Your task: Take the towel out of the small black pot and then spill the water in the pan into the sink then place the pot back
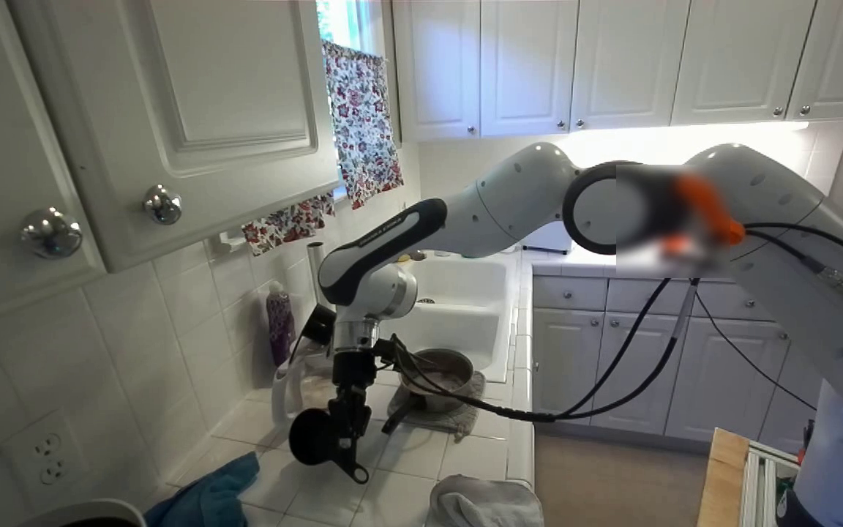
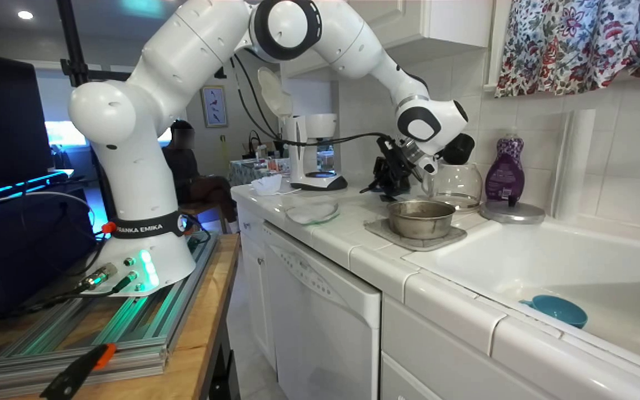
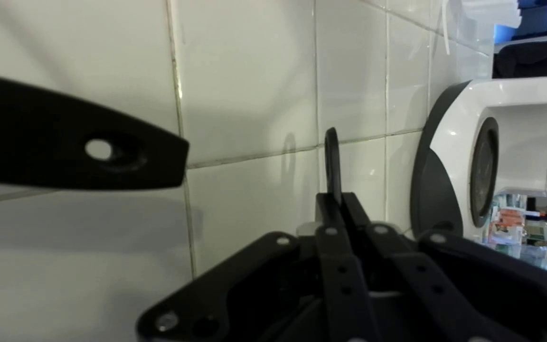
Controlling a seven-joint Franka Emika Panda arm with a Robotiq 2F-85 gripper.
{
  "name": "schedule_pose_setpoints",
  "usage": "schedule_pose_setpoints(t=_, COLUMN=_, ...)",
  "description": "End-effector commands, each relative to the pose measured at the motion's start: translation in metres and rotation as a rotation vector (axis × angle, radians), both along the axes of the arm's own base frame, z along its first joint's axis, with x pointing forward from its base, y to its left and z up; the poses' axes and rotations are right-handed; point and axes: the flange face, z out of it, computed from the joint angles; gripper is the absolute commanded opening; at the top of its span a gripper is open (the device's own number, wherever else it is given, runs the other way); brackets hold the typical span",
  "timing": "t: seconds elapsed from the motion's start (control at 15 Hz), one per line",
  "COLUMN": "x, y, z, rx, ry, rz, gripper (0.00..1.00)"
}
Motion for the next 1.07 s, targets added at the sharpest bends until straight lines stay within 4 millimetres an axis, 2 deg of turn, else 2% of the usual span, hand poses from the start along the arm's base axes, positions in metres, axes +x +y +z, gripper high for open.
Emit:
schedule_pose_setpoints(t=0.0, x=-0.0070, y=0.0134, z=-0.0031, rx=-0.081, ry=-0.027, rz=0.029, gripper=0.01)
schedule_pose_setpoints(t=0.2, x=-0.0090, y=0.0189, z=-0.0042, rx=-0.098, ry=-0.033, rz=0.046, gripper=0.01)
schedule_pose_setpoints(t=0.27, x=-0.0095, y=0.0195, z=-0.0048, rx=-0.101, ry=-0.032, rz=0.049, gripper=0.30)
schedule_pose_setpoints(t=0.33, x=-0.0100, y=0.0198, z=-0.0043, rx=-0.101, ry=-0.028, rz=0.052, gripper=0.31)
schedule_pose_setpoints(t=0.47, x=-0.0103, y=0.0196, z=-0.0040, rx=-0.101, ry=-0.026, rz=0.052, gripper=0.44)
schedule_pose_setpoints(t=1.0, x=-0.0163, y=0.0156, z=0.0047, rx=-0.151, ry=-0.068, rz=-0.020, gripper=0.98)
